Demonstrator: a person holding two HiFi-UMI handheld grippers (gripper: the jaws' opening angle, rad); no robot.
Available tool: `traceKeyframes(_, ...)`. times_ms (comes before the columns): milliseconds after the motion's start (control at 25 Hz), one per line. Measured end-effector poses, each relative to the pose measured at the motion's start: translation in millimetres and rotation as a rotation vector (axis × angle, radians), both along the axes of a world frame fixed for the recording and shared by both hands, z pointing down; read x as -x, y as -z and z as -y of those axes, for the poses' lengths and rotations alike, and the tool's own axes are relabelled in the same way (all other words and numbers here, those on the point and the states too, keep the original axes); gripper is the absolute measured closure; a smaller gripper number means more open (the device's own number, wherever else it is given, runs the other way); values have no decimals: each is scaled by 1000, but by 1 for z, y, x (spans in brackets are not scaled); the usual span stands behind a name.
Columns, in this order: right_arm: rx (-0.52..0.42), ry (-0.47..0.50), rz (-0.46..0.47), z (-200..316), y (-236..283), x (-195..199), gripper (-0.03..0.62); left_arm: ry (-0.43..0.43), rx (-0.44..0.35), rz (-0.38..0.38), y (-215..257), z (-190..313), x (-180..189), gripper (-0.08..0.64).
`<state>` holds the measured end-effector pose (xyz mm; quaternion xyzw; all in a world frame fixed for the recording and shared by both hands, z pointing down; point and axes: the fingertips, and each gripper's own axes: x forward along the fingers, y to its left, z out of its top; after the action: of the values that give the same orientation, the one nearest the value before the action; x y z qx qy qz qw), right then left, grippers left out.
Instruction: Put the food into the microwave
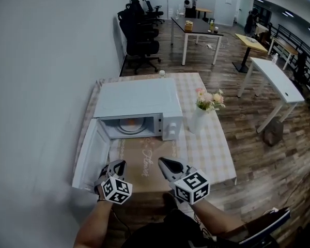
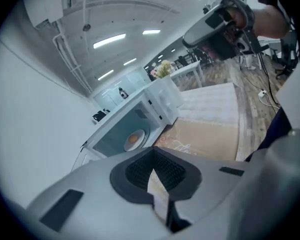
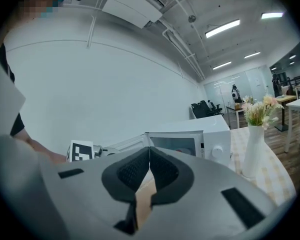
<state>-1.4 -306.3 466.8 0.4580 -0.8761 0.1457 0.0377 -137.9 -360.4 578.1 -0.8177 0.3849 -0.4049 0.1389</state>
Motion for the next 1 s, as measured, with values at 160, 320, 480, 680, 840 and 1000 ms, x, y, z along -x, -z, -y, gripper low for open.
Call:
traceKeyframes(160,-28,0,1,-20,13,9,583,61,7,-138,23,-26,14,552)
traceKeyframes(320,-36,-5,14,-43,23,22,583,60,14,-290,57,-58,20,552)
traceKeyframes(480,-47,-12,25,-64,30,31,584,63,10,-441,89,-88,21,552)
traceKeyframes(680,-64,-82,15,-81,41,27,584,104,4,-584,120,-117,32,552)
traceKeyframes(840,-72,-91,24,-82,48,25,584,103,-46,-626,144,-133,37,552)
traceKeyframes(1000,-74,-66,30,-79,54,28,584,142,-110,-640,163,-141,45,552)
